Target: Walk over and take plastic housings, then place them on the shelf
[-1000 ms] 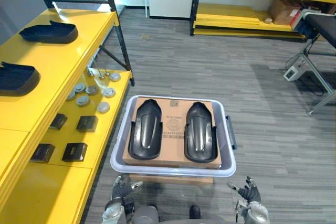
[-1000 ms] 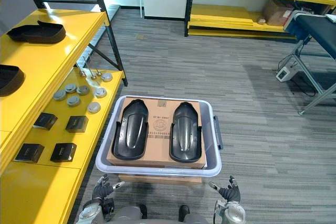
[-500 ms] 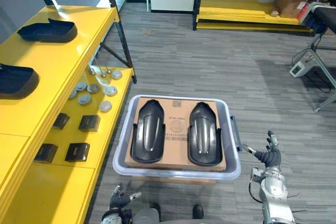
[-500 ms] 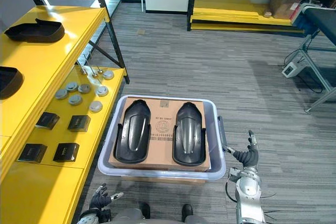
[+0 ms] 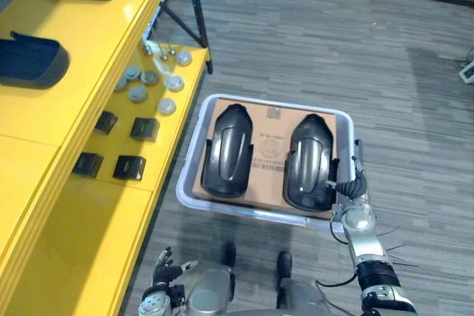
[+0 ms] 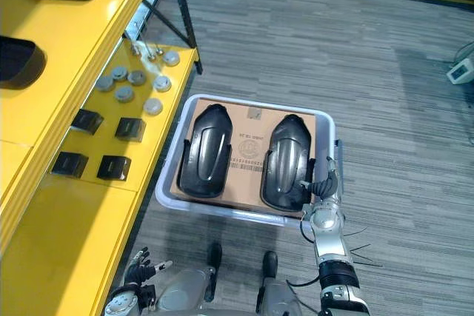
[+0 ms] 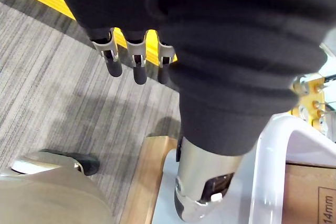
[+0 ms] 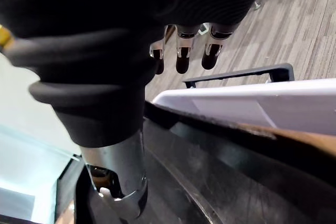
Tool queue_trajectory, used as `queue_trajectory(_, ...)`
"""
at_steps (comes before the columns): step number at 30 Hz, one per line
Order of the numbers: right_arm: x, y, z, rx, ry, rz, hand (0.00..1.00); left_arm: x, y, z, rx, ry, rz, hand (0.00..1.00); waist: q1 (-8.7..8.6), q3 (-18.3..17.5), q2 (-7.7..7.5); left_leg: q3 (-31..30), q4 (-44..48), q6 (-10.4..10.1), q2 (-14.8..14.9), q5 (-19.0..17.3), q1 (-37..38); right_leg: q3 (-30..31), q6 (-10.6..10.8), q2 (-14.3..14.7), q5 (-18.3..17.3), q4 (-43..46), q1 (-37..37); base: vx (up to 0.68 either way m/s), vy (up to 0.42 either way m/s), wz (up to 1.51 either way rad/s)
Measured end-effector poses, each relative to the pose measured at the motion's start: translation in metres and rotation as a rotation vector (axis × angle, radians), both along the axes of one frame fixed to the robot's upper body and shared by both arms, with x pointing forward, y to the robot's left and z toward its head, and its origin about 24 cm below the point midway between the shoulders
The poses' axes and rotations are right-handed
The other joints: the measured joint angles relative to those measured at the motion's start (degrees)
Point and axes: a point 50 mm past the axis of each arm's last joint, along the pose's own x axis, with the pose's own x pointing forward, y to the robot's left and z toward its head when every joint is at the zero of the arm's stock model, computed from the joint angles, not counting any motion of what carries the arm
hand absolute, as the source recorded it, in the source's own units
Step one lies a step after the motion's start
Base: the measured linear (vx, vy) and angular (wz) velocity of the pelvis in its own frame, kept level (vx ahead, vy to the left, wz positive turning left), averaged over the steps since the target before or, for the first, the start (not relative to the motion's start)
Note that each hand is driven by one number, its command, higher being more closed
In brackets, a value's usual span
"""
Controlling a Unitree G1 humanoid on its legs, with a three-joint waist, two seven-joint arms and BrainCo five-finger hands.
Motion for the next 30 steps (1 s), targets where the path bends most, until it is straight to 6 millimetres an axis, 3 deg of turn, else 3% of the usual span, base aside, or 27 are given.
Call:
queue_trajectory(5, 0.019, -0.001, 0.011, -0.015, -0.015, -0.057, 0.00, 0.020, -0.006, 0.008, 0.009, -0.065, -0.020, 0.00, 0.97, 3.43, 0.53, -0.95, 0.27, 0.19, -0.29, 0.99, -2.40, -1.03, -0.20, -0.22, 0.40, 0.45, -1.98, -0.05, 0.006, 0.12)
queue_trajectory(6, 0.024, -0.003, 0.014, -0.011, -0.014, -0.066, 1.00, 0.022, -0.008, 0.010, 0.005, -0.078, -0.025, 0.00, 0.97, 4.15, 0.64, -0.96, 0.68, 0.20, -0.29, 0.97, -2.66, -1.06, -0.21, -0.21, 0.39, 0.65, -2.09, -0.04, 0.007, 0.04)
queue_trajectory(11, 0.040, -0.014, 0.029, -0.006, -0.036, -0.128, 1.00, 0.035, -0.015, 0.016, -0.007, -0.125, -0.016, 0.00, 1.06, 5.28, 1.08, -1.22, 1.53, 0.20, -0.06, 0.99, -4.46, -1.03, -0.26, -0.21, 0.33, 1.93, -3.96, -0.05, 0.005, 0.02)
queue_trajectory(20, 0.037, -0.028, 0.028, 0.068, -0.053, -0.198, 1.00, 0.036, -0.021, 0.015, -0.017, -0.122, -0.033, 0.00, 0.91, 5.47, 1.03, -0.81, 0.64, -0.38, 0.08, 1.37, -4.07, -0.44, -0.27, 0.11, 0.34, 2.00, -4.32, 0.00, -0.005, -0.02)
queue_trajectory(24, 0.028, -0.030, 0.020, 0.062, -0.035, -0.202, 1.00, 0.037, -0.025, 0.015, -0.022, -0.121, -0.056, 0.00, 0.92, 5.45, 1.00, -0.77, 0.02, -0.48, 0.25, 1.46, -2.88, -0.36, -0.28, 0.26, 0.34, 1.95, -3.44, 0.00, 0.000, 0.00)
queue_trajectory(30, 0.008, -0.039, 0.036, 0.006, -0.143, -0.205, 1.00, 0.041, -0.025, 0.021, -0.022, -0.156, -0.059, 0.00, 0.10, 5.30, 0.73, -0.78, -1.69, -0.26, -0.05, 2.43, -1.04, -0.22, -0.27, -0.10, 0.35, 1.88, -2.36, -0.02, 0.001, 0.01)
